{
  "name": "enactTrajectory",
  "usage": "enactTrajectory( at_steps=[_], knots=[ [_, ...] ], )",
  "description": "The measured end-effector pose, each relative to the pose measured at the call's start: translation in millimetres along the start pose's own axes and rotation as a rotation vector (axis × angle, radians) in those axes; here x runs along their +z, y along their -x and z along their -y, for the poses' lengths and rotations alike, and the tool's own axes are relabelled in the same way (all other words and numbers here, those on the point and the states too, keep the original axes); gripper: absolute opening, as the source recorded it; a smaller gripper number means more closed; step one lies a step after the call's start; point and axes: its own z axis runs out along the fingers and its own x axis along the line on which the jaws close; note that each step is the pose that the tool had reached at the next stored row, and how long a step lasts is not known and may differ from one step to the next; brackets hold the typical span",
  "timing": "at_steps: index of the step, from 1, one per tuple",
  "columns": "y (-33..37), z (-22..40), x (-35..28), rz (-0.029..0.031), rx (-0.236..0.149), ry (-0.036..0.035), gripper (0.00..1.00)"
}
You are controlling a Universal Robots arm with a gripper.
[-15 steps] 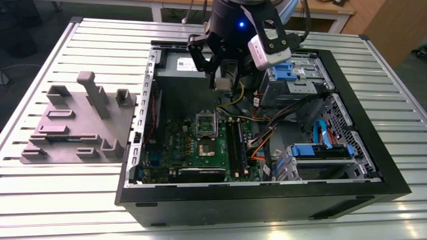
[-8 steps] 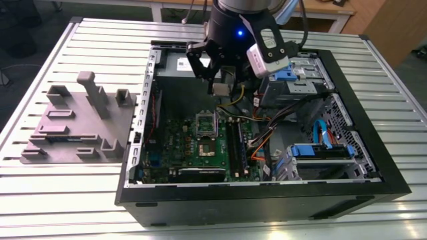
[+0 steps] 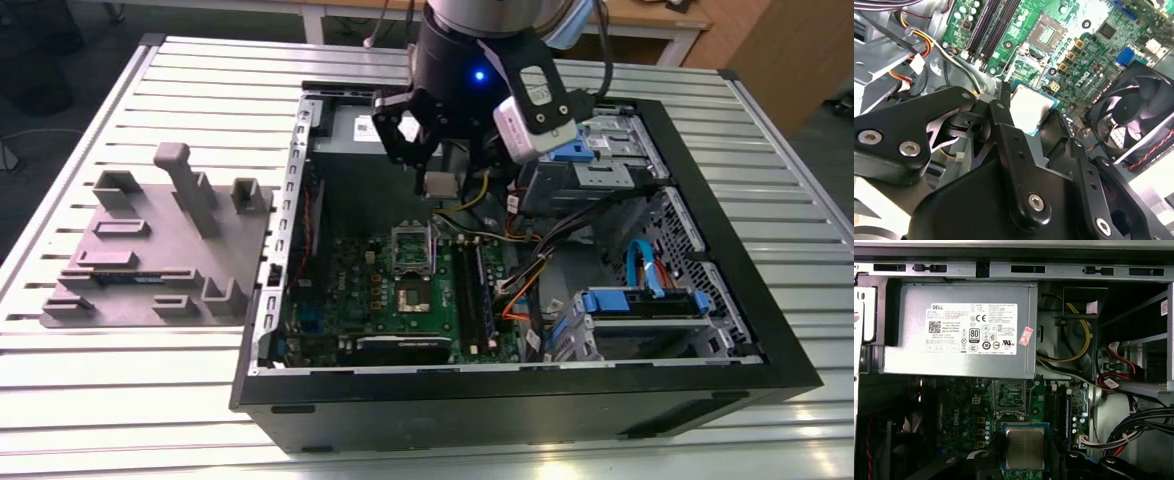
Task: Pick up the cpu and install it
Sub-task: 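Place the cpu into insertion slot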
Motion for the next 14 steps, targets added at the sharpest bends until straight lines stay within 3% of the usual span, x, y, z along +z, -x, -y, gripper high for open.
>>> enactTrajectory(
  at_steps=[3, 5, 6, 8, 14],
  knots=[
    [-3.2, 0.6, 7.3, -0.0001, -0.001, 0.0000, 0.47],
    [-12.0, 1.6, 14.9, -0.0001, -0.001, -0.0004, 0.47],
    [-12.7, 3.4, 16.5, -0.0002, -0.001, -0.0005, 0.47],
    [-13.0, 6.7, 19.4, -0.0001, -0.001, -0.0002, 0.47],
    [-13.0, 7.4, 21.4, -0.0001, -0.001, -0.0003, 0.47]
  ],
)
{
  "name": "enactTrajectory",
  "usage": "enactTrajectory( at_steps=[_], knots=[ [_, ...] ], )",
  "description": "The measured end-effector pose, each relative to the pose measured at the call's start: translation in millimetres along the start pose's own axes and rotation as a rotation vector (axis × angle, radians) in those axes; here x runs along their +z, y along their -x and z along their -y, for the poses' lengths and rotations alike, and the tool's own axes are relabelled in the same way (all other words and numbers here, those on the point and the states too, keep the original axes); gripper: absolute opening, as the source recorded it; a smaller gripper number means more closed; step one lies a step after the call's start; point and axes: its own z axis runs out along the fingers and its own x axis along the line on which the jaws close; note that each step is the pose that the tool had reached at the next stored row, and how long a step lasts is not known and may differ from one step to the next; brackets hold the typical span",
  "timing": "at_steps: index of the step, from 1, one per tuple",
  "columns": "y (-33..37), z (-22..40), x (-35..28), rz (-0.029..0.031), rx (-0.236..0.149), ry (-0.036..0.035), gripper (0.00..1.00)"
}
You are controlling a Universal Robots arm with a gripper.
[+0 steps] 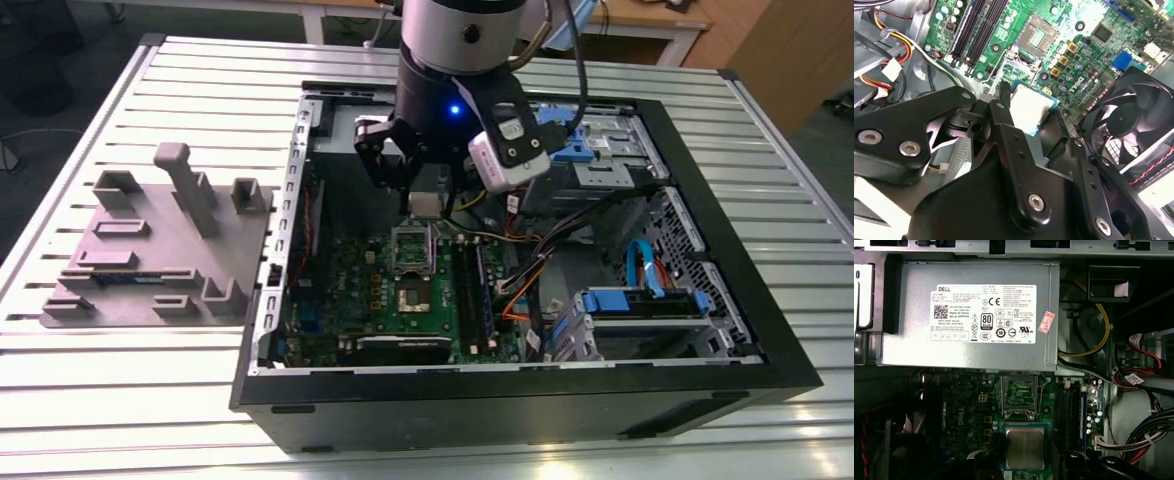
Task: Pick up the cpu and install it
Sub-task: 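Place the cpu into insertion slot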
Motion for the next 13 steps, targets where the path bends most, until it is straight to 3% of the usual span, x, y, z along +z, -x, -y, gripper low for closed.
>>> enactTrajectory(
  at_steps=[13],
  knots=[
    [0.1, 1.9, 0.5, 0.0002, 0.000, -0.0002, 0.47]
  ],
)
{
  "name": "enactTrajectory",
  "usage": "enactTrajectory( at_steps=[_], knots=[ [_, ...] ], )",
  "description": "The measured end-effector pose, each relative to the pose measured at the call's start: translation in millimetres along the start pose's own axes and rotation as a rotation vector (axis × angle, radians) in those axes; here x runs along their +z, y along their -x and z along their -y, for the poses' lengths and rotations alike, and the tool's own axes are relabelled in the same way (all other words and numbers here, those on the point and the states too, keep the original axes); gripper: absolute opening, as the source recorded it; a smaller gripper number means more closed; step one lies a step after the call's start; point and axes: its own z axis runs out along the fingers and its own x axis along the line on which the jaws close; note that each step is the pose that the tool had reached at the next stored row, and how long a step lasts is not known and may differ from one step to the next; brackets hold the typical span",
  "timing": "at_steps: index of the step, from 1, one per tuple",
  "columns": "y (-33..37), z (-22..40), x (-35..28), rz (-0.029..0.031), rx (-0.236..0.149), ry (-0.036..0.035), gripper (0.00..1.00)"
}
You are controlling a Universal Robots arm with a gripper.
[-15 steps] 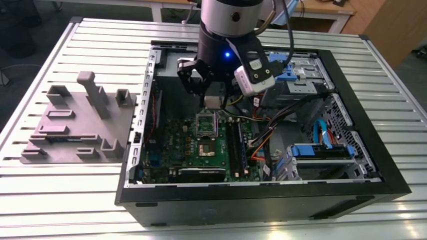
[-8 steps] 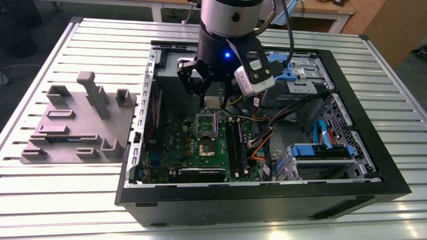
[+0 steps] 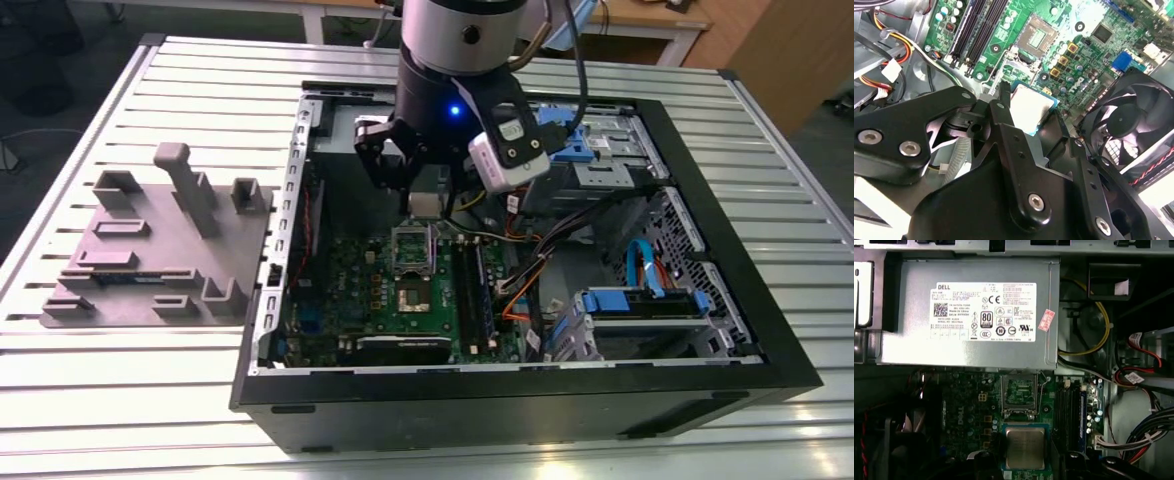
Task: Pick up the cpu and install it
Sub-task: 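Place the cpu into insertion slot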
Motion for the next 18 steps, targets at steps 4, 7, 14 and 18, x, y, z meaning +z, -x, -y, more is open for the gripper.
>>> enactTrajectory(
  at_steps=[4, 7, 14, 18],
  knots=[
    [-0.4, 2.9, 4.6, -0.0002, 0.000, -0.0003, 0.47],
    [-1.4, 3.1, 9.9, 0.0000, 0.006, -0.0003, 0.47],
    [-1.3, 9.9, 22.0, 0.0007, 0.023, 0.0006, 0.47],
    [-1.1, 10.5, 29.1, 0.0006, 0.023, 0.0004, 0.47]
  ],
)
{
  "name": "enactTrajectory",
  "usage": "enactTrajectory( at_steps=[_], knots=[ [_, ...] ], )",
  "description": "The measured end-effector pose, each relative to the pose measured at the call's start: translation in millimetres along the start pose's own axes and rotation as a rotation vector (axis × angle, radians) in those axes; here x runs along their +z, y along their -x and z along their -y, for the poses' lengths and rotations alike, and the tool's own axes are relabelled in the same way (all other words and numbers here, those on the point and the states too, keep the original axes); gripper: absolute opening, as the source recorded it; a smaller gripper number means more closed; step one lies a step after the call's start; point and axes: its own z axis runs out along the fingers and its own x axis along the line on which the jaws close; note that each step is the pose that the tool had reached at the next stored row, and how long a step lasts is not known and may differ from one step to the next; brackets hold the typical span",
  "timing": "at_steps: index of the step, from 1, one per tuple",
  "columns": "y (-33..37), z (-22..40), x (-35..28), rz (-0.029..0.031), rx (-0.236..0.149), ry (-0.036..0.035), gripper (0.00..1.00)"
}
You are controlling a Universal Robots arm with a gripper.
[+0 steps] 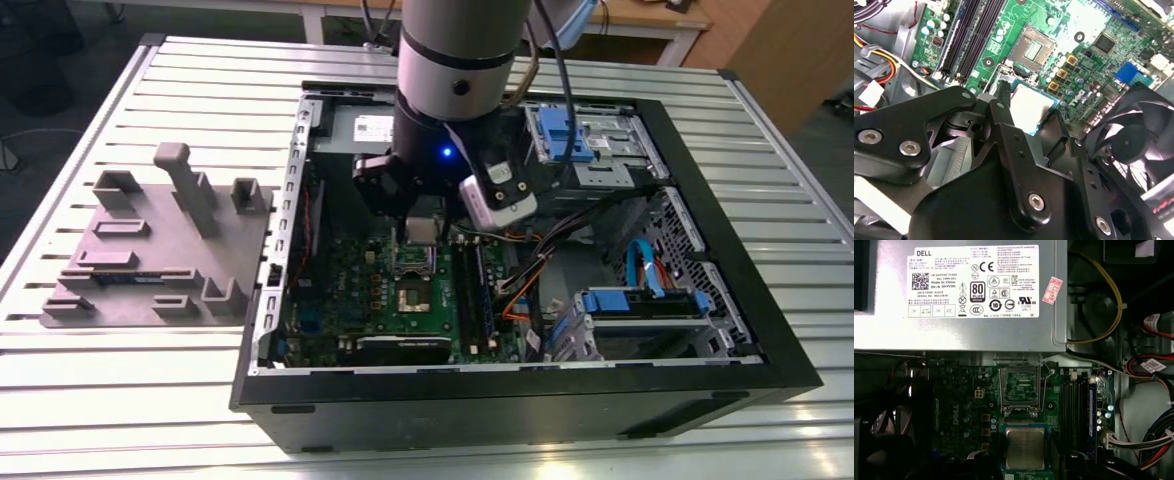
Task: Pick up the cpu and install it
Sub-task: 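Place the cpu into insertion slot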
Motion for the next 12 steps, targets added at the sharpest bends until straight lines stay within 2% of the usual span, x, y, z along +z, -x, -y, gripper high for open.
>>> enactTrajectory(
  at_steps=[6, 9, 12],
  knots=[
    [1.6, 1.9, 9.4, -0.0001, 0.000, -0.0004, 0.47],
    [1.9, 8.4, 13.5, -0.0001, 0.000, -0.0013, 0.47],
    [2.1, 17.6, 16.5, 0.0000, 0.000, -0.0025, 0.47]
  ],
)
